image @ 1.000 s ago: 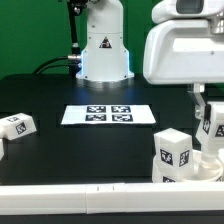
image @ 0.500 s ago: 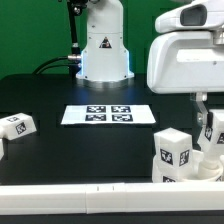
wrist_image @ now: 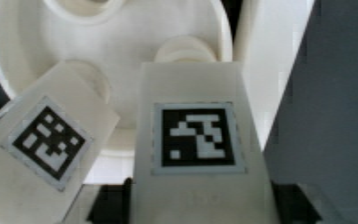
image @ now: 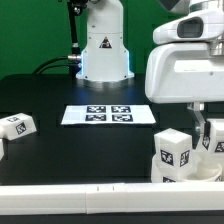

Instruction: Assemble stool

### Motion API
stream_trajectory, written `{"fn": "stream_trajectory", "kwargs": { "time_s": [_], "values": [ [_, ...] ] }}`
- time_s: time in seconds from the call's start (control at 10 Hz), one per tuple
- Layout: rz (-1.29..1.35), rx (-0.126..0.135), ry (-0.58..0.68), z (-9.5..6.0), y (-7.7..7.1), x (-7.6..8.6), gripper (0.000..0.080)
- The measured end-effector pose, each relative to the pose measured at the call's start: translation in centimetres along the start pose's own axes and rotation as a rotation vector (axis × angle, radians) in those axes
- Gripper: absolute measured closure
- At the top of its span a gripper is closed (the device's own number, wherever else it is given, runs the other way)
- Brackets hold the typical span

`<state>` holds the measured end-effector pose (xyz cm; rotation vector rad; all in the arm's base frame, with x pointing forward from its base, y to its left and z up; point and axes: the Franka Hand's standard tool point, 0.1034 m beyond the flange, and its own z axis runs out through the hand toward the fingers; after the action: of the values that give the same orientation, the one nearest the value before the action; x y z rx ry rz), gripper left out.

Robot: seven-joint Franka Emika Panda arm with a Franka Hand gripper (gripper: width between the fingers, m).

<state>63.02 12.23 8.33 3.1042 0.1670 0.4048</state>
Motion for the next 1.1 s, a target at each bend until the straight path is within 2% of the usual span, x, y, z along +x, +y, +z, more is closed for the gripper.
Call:
{"fn": "stream_trajectory", "kwargs": {
  "time_s": [0.5, 0.6, 0.7, 0.8, 1.0, 1.1],
  "values": [
    [-0.003, 0.003, 0.042, 0.0, -0.1, -0.1, 0.0463],
    [-0.003, 0.003, 0.041, 0.0, -0.1, -0.2, 0.0281],
    [-0.002, 0.003, 0.038, 0.1, -0.1, -0.2, 0.0192],
    [0.021, 0.005, -0.021, 0.1, 0.5, -0.4, 0.0192],
    [0.084, 0.022, -0.043, -0.2, 0.3, 0.7, 0.0152],
    [0.093, 0.024, -0.142, -0.2, 0.3, 0.2, 0.0152]
  ]
}}
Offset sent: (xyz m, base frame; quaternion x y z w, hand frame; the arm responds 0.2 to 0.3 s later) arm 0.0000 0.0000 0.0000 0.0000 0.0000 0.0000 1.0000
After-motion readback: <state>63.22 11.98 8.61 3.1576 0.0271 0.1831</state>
